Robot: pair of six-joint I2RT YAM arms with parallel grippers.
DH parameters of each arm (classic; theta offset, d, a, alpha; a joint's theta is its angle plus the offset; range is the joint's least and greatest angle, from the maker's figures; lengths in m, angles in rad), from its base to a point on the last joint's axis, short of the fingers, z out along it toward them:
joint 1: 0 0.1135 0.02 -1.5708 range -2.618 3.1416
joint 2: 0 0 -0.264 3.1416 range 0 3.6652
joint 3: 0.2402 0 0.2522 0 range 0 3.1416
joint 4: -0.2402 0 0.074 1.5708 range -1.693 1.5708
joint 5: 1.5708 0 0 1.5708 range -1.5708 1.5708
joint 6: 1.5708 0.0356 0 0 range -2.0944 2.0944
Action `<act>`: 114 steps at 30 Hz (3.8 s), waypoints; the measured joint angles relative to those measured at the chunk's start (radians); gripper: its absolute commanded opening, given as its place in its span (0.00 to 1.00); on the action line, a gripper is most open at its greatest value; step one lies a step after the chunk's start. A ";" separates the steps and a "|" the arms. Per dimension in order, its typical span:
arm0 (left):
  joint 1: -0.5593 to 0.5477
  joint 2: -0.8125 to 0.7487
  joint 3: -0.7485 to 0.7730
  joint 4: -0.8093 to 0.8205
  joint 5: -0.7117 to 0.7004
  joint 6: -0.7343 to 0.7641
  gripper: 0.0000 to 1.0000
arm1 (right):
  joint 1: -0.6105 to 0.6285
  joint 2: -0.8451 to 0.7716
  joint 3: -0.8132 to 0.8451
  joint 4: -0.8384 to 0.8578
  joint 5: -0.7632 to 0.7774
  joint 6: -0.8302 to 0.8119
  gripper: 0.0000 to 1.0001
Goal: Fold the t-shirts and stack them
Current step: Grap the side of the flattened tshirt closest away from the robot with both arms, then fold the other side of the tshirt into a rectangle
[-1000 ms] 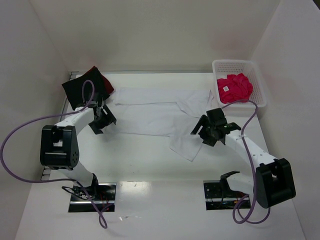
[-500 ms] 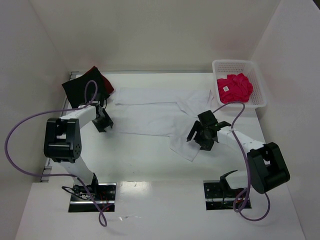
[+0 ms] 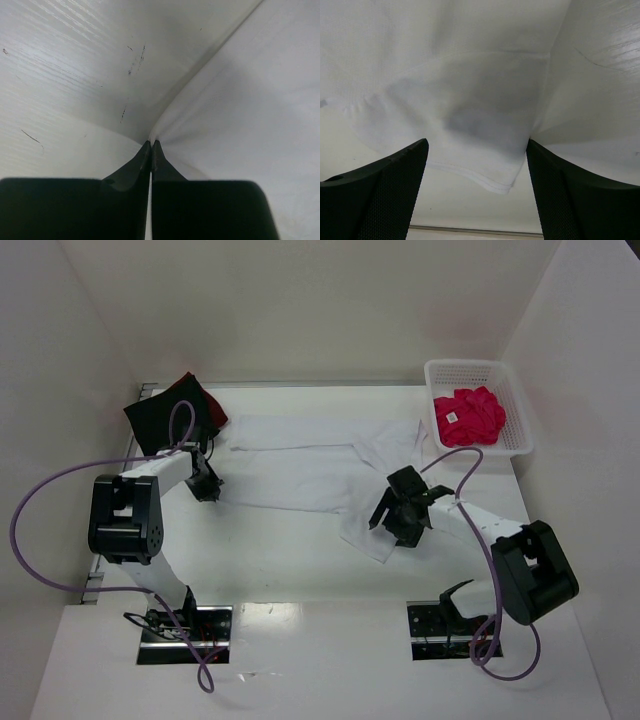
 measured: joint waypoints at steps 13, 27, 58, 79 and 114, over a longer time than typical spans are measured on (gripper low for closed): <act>0.000 0.000 0.000 0.000 0.004 0.019 0.00 | 0.141 -0.044 -0.032 -0.091 -0.043 0.088 0.65; 0.005 0.000 0.001 -0.002 0.009 0.019 0.00 | 0.184 -0.002 -0.022 -0.104 -0.048 0.131 0.57; 0.016 -0.059 0.089 -0.044 0.022 0.054 0.00 | 0.184 0.034 0.171 -0.162 0.149 0.113 0.00; 0.016 0.044 0.417 -0.032 0.035 0.124 0.00 | -0.140 0.282 0.631 -0.045 0.262 -0.278 0.00; 0.026 0.511 1.024 -0.060 0.154 0.221 0.98 | -0.235 0.776 1.169 0.146 0.087 -0.409 0.46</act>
